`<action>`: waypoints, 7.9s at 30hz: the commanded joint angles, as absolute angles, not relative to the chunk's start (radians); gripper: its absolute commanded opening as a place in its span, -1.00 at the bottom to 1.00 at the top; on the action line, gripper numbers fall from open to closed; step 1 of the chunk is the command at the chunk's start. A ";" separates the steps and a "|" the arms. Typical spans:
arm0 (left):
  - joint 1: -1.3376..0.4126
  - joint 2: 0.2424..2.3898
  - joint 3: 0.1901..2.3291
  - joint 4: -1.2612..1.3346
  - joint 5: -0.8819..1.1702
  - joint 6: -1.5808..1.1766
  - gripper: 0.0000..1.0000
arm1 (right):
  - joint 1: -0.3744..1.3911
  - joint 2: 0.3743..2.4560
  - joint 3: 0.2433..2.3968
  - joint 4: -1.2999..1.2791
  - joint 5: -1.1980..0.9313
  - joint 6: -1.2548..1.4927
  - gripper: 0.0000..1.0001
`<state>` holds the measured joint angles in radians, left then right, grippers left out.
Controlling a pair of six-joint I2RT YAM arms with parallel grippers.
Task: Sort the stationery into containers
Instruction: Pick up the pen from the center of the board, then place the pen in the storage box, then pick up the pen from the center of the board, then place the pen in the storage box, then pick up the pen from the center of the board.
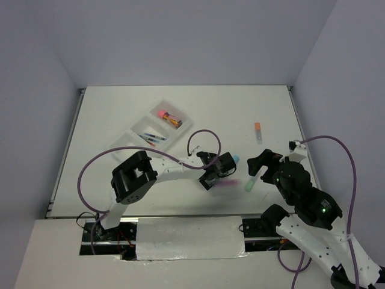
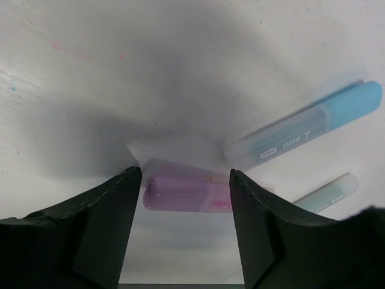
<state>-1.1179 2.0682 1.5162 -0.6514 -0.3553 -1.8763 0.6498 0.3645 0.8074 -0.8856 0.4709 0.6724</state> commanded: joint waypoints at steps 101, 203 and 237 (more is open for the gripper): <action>-0.400 0.997 0.966 -0.572 -0.136 -0.546 0.96 | -0.028 1.937 1.581 -0.641 0.163 0.350 0.92; -0.043 1.237 0.956 -0.357 -0.163 -0.777 0.99 | 0.516 0.910 0.671 -0.606 0.443 0.795 0.85; -0.336 1.107 0.908 -0.019 0.514 -0.736 0.99 | 0.592 0.971 0.696 -0.327 0.104 0.549 -0.96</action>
<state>-0.2520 1.0946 0.9028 -0.2821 0.3447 -0.6254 0.4847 1.0782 0.6308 -0.4873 0.2550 0.6754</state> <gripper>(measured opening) 0.993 0.327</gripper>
